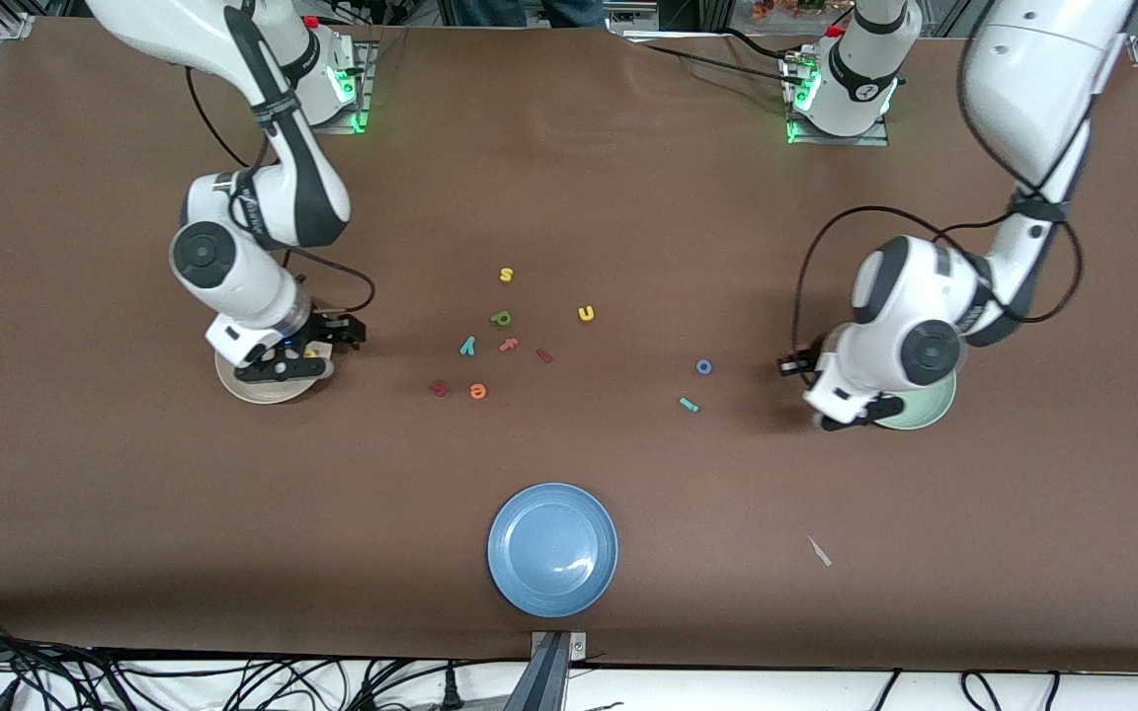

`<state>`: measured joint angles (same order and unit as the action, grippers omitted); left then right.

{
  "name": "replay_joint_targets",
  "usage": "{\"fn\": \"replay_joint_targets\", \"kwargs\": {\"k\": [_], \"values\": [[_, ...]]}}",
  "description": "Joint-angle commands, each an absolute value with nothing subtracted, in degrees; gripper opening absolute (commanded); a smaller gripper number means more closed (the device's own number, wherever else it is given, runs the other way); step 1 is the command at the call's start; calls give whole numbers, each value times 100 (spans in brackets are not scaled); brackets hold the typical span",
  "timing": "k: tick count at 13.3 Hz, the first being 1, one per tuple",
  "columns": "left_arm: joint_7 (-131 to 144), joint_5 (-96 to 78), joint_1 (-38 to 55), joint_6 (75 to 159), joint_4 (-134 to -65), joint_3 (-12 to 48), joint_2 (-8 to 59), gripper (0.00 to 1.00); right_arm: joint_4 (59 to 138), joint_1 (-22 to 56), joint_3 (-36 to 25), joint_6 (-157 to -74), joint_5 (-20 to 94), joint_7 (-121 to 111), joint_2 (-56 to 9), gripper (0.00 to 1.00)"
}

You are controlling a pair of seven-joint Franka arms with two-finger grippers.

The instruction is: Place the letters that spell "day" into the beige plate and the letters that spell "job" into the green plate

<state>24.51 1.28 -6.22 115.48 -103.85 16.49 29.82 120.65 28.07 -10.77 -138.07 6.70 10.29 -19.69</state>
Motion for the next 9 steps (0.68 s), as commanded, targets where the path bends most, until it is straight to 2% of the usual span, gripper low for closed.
{"fn": "replay_joint_targets", "kwargs": {"k": [1,4,6,8,9], "values": [[1646,246,-1264,11215,-10503,1696,2733,19,12041,2882,-687,-13869,765,1904,-1969,99],[1117,648,-1686,11197,-10696,1696,2882,19,11954,3303,-659,-14141,773,2739,-2161,99],[1099,703,-1758,11232,-10696,1705,3058,29,11752,3602,-659,-14264,765,3293,-2398,99],[1107,703,-1784,11232,-10688,1705,3094,60,11593,3770,-659,-14404,765,3637,-2627,99],[1107,677,-1784,11232,-10679,1705,3094,83,11575,3814,-659,-14475,765,3691,-2706,99]]}}
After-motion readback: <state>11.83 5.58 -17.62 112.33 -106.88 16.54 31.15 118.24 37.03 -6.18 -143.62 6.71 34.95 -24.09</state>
